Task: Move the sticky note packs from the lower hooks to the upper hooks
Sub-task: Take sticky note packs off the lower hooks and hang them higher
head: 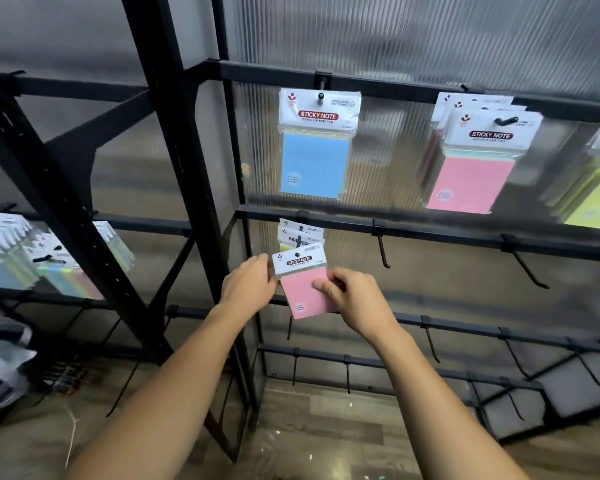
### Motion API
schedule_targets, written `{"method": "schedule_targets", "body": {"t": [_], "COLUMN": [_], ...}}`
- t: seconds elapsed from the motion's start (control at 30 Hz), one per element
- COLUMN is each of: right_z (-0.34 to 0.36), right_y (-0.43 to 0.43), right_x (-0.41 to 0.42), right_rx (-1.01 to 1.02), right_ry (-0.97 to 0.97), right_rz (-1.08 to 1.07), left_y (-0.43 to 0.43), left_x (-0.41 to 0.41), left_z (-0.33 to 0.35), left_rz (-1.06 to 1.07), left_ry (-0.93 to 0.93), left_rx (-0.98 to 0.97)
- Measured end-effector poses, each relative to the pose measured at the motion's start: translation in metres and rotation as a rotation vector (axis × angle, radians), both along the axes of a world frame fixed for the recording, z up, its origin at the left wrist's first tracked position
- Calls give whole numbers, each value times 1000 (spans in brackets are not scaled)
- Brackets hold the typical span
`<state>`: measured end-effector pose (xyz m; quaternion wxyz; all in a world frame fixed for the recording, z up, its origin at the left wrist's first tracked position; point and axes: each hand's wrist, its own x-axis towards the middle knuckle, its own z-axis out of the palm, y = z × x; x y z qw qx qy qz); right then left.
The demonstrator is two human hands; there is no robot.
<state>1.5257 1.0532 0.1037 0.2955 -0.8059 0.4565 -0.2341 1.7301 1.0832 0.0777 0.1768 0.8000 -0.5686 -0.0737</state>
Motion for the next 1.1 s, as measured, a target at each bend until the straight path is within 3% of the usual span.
{"method": "schedule_targets", "body": {"t": [0.13, 0.63, 1.1], "right_z": [8, 14, 14], "right_y": [8, 7, 29], "right_x": [-12, -37, -26], "right_rx": [-18, -59, 2], "right_ry": [-95, -73, -120], "right_rz": [-15, -161, -142], "left_y": [-8, -26, 17], "left_x": [0, -17, -21], "left_z": [1, -7, 2], "left_rz": [-24, 47, -26], "left_ry": [18, 320, 394], "left_rx": [-6, -93, -82]}}
